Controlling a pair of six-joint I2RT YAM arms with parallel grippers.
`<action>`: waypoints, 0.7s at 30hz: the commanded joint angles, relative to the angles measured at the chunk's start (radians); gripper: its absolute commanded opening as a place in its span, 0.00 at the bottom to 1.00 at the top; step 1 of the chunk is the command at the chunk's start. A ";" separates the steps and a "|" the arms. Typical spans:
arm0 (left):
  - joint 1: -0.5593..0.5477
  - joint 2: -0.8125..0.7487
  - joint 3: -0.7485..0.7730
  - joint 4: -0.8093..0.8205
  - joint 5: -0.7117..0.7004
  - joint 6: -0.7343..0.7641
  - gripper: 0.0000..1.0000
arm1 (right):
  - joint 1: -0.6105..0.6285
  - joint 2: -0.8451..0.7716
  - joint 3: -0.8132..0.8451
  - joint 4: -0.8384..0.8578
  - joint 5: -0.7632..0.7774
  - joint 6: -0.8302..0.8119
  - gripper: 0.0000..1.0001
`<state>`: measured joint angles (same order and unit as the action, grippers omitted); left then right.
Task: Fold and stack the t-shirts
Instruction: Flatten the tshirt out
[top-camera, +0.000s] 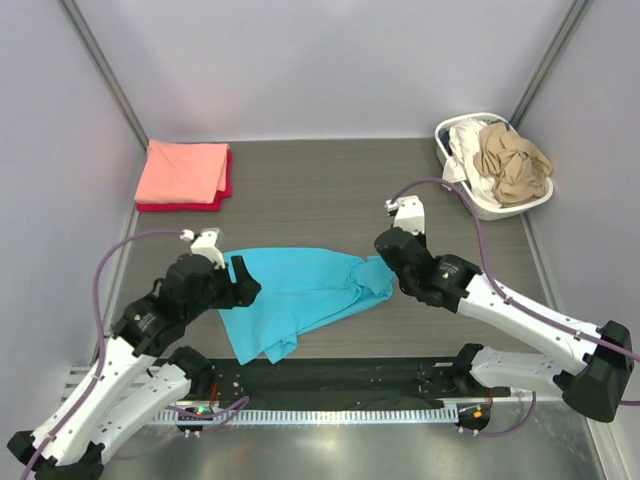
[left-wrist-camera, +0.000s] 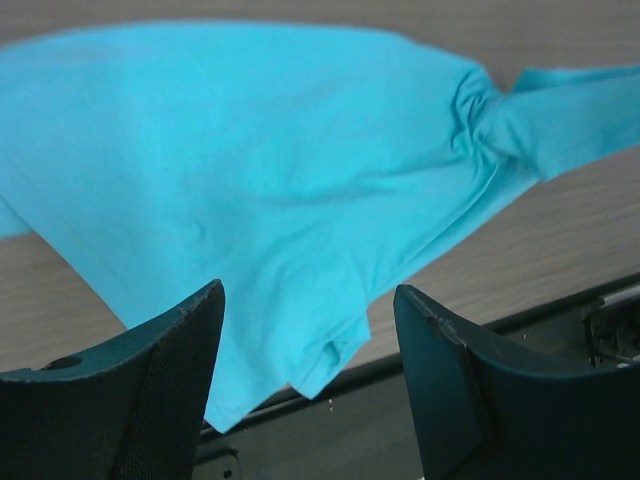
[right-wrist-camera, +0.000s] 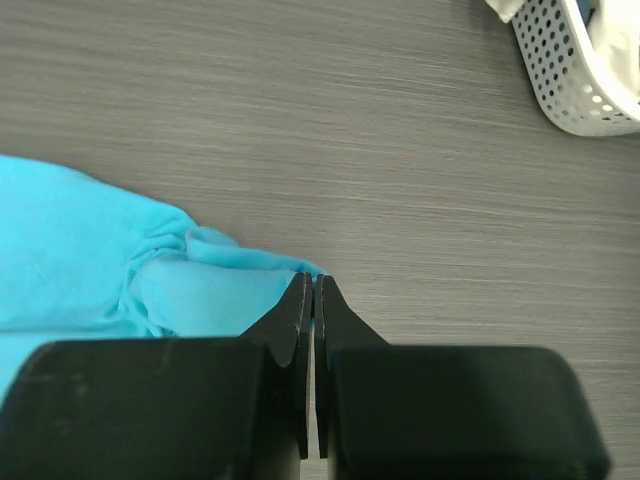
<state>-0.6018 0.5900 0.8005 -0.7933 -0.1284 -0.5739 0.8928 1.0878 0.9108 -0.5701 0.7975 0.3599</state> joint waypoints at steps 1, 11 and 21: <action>-0.001 -0.015 -0.079 0.090 0.110 -0.115 0.69 | -0.031 -0.071 0.031 0.058 0.025 0.074 0.01; -0.109 0.027 -0.231 0.054 -0.049 -0.389 0.59 | -0.353 -0.062 0.056 0.039 -0.116 0.051 0.01; -0.519 0.241 -0.231 -0.104 -0.336 -0.771 0.71 | -0.762 0.159 0.158 0.030 -0.391 0.073 0.01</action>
<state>-1.0599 0.8200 0.5465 -0.8696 -0.3454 -1.1839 0.1852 1.2404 1.0195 -0.5533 0.5018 0.4057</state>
